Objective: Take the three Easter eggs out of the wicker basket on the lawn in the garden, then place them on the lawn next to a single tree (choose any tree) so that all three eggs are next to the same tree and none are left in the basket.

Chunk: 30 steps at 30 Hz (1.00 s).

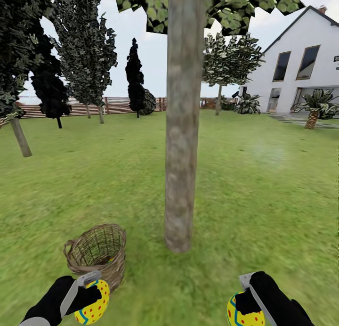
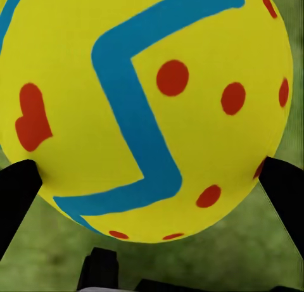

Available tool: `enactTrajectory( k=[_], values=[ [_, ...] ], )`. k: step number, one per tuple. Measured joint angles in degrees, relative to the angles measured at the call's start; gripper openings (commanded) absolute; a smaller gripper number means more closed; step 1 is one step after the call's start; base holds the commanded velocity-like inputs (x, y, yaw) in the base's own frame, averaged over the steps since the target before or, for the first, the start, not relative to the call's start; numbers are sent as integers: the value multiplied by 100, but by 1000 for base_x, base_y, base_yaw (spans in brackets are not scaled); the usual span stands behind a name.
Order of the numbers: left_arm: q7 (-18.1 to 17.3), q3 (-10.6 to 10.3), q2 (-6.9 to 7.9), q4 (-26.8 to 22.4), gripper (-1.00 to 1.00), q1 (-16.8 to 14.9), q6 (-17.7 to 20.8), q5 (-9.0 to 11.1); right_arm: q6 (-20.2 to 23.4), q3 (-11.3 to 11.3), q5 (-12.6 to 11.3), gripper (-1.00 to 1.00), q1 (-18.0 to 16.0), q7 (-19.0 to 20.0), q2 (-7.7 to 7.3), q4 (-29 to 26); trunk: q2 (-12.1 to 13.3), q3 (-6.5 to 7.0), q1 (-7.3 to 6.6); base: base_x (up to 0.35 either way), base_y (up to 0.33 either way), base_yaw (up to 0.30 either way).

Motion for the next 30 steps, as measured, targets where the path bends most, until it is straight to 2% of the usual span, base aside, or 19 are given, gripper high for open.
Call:
enactTrajectory(
  k=[17, 30],
  values=[
    [9, 0, -116, 8, -100, 0, -11, -7, -29, 8, -1, -100, 1, 0, 13, 1, 0, 0, 0, 0, -324, 7],
    [7, 0, -113, 5, -100, 3, -16, -40, -28, 11, 9, -100, -3, -5, 7, 6, 0, -28, 0, 0, -324, 268]
  ],
)
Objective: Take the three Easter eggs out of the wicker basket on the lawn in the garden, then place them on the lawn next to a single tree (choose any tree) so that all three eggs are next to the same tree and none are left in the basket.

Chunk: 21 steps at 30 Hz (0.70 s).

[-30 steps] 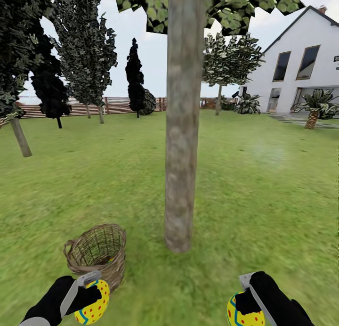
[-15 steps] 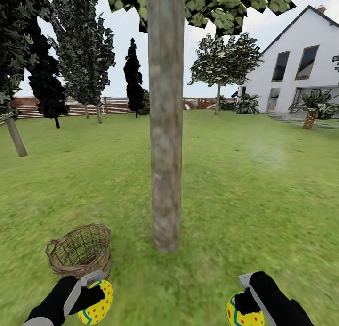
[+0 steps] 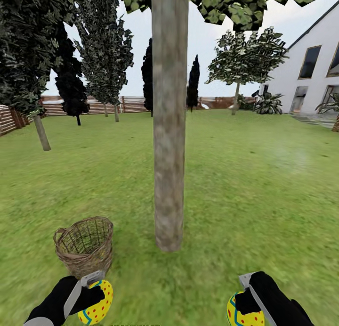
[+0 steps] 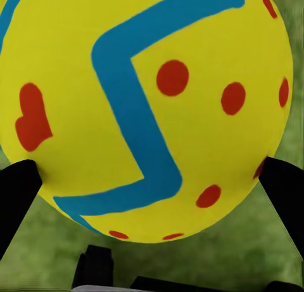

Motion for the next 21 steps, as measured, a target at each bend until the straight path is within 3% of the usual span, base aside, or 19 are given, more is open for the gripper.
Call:
enactTrajectory(
  k=[6, 16, 17, 18, 19, 21],
  values=[
    [-25, -7, 24, -11, -100, -7, 3, 4, 13, -47, -44, -100, 2, 66, -81, -5, 0, -9, -1, 35, -325, 89],
    [-23, -1, 32, -13, -100, -2, 6, 5, -45, -54, -13, -100, -28, -25, -81, -55, 0, -29, -1, 88, -310, 35],
    [-22, -4, 26, -9, -100, -2, 6, 6, -66, -67, -1, -100, -337, -62, -79, 318, 0, -29, -1, 150, -270, 1],
    [-18, -3, 20, -6, -100, -4, 6, 6, -193, -81, -1, -100, -822, -84, -69, 1254, 1, -29, -1, 162, -269, 0],
    [-16, -2, 16, -5, -100, -3, 2, 4, -1017, -88, -37, -100, -1469, -90, -36, 2575, 0, -29, -2, 171, -269, 0],
    [-21, -2, 16, -5, -100, -3, 4, 2, -1254, -60, -44, -100, -1651, -54, 9, 3067, 0, -30, -2, 175, -269, 0]
  ],
)
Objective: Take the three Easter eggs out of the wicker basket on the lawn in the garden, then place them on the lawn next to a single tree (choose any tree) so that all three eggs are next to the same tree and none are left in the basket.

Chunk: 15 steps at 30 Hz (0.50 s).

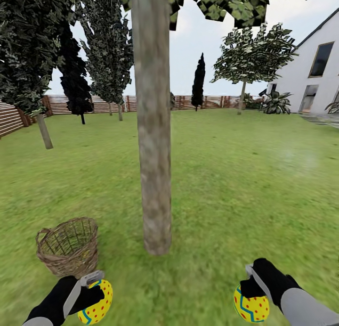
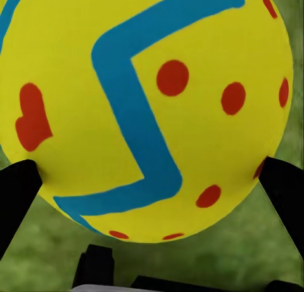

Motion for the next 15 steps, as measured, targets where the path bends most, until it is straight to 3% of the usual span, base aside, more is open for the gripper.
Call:
enactTrajectory(
  k=[4, 6, 8, 12, 15],
  values=[
    [5, -6, 0, 0, -100, -1, -1, -5, 71, 163, 34, -100, -31, 0, 95, 50, 0, 0, 0, 182, -270, 0],
    [6, -6, 0, 0, -100, 1, -4, -5, 71, 502, 28, -100, -32, -13, 141, -63, 0, 0, 0, 189, -272, 0],
    [6, -6, 0, 0, -100, 0, -5, -4, 68, 662, 30, -100, -32, -27, 171, -91, 0, 0, 0, 192, -272, 0],
    [14, -6, -7, 0, -100, -2, -5, -5, 54, 695, 33, -100, -32, -23, 195, -121, 0, 0, 0, 194, -272, 0],
    [15, -6, -10, 0, -100, -1, -5, -5, 102, 685, 33, -100, -25, -22, 234, -495, 0, 0, 0, 196, -272, 0]
  ],
)
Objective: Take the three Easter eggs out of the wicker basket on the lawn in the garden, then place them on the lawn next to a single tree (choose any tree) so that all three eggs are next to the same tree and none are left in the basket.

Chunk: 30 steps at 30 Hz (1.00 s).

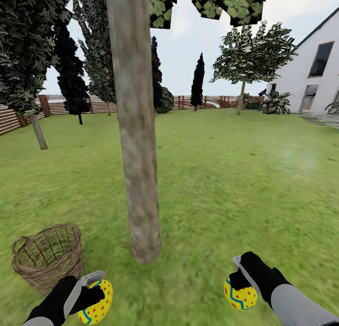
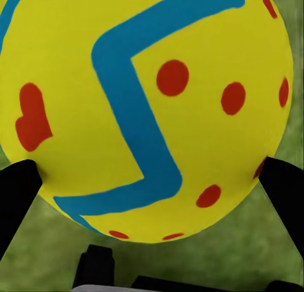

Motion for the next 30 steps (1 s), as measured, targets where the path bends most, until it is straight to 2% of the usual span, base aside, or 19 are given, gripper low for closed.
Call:
enactTrajectory(
  k=[5, 9, 11, 12, 13, 15, 17, 19, 23, 26, 30],
  values=[
    [-1, 5, -7, 6, -100, 1, 2, 0, 175, -3, 3, -100, 2, -10, -35, -252, 0, 0, 0, 197, -272, 0],
    [0, -3, -15, 115, -100, 4, 0, 0, 140, -3, -31, -100, 31, -164, 21, -362, 0, 0, 0, 197, -272, 0],
    [0, -9, -16, 236, -100, -1, -7, 2, 140, -19, -39, -100, 316, -179, 17, -969, 0, 0, 0, 197, -272, 0],
    [0, -10, -19, 262, -100, 2, -8, 2, 202, -15, -33, -100, 605, -202, -4, -1599, 0, -1, 0, 197, -272, 0],
    [0, -11, -22, 273, -100, -1, -8, 3, 393, -13, 11, -100, 783, -318, -4, -1967, 0, 0, 0, 197, -272, 0],
    [0, -11, -24, 280, -100, 1, -9, 2, 701, -5, 76, -100, 907, -752, 78, -2180, 0, 0, 0, 197, -272, 0],
    [0, -11, -25, 281, -100, 2, -9, 2, 790, -14, 96, -100, 931, -1160, 143, -2122, 0, 0, 0, 197, -272, 0],
    [0, -11, -26, 281, -100, 1, -9, 2, 795, -1, 93, -100, 935, -1230, 167, -1945, 0, 0, 0, 199, -271, 0],
    [8, -7, 0, 258, -100, -3, -10, 5, 779, -1, 57, -100, 939, -1181, 200, -1704, 0, 0, 1, 135, -111, 0],
    [17, 3, 9, 221, -100, 1, -14, 6, 797, 13, -119, -100, 937, -881, 294, -1544, 0, 0, 2, 11, -6, 0],
    [17, 9, 17, 210, -100, 1, -15, 5, 776, 4, -132, -100, 935, -820, 300, -1521, 0, 0, 2, 0, 0, 0]
  ],
)
